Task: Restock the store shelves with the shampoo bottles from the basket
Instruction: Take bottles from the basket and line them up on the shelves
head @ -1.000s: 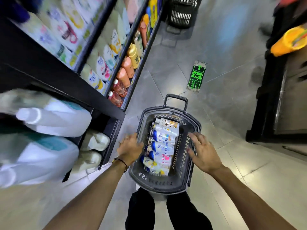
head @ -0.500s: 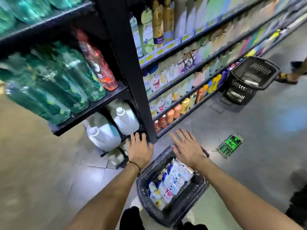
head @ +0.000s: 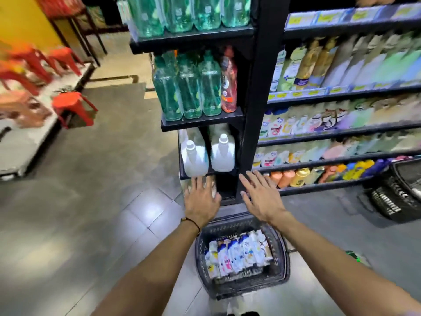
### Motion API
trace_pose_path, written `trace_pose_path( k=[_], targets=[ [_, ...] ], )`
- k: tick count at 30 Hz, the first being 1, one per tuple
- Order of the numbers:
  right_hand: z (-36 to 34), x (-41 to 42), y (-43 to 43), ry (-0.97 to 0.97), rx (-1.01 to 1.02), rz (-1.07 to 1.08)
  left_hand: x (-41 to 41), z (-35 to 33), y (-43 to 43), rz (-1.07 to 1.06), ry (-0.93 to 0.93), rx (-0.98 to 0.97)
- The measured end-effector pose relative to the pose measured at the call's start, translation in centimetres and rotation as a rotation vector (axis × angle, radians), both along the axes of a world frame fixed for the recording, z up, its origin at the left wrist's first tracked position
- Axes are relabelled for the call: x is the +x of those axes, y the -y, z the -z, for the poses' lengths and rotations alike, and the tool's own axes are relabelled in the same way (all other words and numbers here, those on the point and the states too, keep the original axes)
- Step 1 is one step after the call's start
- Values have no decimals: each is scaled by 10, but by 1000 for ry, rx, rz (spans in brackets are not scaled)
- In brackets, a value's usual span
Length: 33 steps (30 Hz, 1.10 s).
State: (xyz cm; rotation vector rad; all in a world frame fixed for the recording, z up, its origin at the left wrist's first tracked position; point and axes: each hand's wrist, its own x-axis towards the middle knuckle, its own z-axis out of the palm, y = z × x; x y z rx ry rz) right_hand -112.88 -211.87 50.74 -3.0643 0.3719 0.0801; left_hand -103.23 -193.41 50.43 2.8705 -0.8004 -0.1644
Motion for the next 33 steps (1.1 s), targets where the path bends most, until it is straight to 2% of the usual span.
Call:
trace_pose_path(
  k=[8, 16, 22, 29, 33],
  targets=[
    [-4, -56, -33, 7, -39, -35, -60, 6, -46, -18, -26, 7],
    [22, -89, -9, -77, 0, -38, -93, 25, -32, -34, -49, 37],
    [50, -98, 67, -102, 44, -65, -100, 50, 39, -75, -111, 81],
    [117, -120, 167, -76, 181, -36, -113, 110, 135, -71, -257, 153],
    [170, -123, 194, -176, 216, -23, -121, 160, 161, -110, -348, 179]
  ],
)
